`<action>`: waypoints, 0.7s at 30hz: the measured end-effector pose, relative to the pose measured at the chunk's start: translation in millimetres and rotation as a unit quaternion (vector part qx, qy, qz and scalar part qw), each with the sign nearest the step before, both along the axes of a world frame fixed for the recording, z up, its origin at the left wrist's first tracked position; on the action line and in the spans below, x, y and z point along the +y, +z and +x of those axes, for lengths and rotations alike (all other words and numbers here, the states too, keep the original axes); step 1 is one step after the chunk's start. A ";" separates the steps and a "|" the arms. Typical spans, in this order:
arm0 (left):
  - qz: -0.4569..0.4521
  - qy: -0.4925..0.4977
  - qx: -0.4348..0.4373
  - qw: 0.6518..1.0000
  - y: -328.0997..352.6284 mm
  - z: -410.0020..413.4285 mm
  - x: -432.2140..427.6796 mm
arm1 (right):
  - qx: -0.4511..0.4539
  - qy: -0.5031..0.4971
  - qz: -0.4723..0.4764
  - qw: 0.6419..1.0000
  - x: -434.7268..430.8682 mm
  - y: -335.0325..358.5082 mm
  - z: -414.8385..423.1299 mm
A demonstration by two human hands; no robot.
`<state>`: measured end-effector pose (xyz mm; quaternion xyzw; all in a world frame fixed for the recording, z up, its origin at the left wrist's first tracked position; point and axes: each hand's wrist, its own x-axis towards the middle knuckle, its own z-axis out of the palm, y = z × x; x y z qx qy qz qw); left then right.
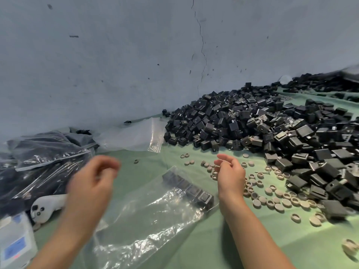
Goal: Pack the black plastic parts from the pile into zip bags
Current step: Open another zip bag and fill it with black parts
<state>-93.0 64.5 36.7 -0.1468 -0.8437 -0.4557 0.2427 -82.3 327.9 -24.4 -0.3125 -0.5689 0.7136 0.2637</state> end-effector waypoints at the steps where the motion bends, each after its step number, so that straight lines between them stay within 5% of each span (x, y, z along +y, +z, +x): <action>1: -0.029 -0.052 0.000 0.998 3.9 -11.4 40.2 | 0.012 -0.002 -0.054 0.998 1.0 2.0 -3.7; 4: -0.178 -0.153 -0.073 0.969 -6.2 -55.2 132.9 | 0.049 0.000 -0.192 0.980 8.0 6.4 -15.1; 9: -0.361 -0.169 -0.098 0.912 -41.1 -141.7 230.9 | 0.073 -0.009 -0.325 0.943 30.7 8.4 -31.6; 15: -0.481 -0.164 -0.031 0.861 -70.8 -207.3 273.8 | 0.065 -0.006 -0.349 0.935 49.8 3.8 -41.7; 21: -0.440 -0.079 0.098 0.889 -100.3 -201.8 268.2 | 0.062 0.001 -0.359 0.931 56.8 -0.2 -46.1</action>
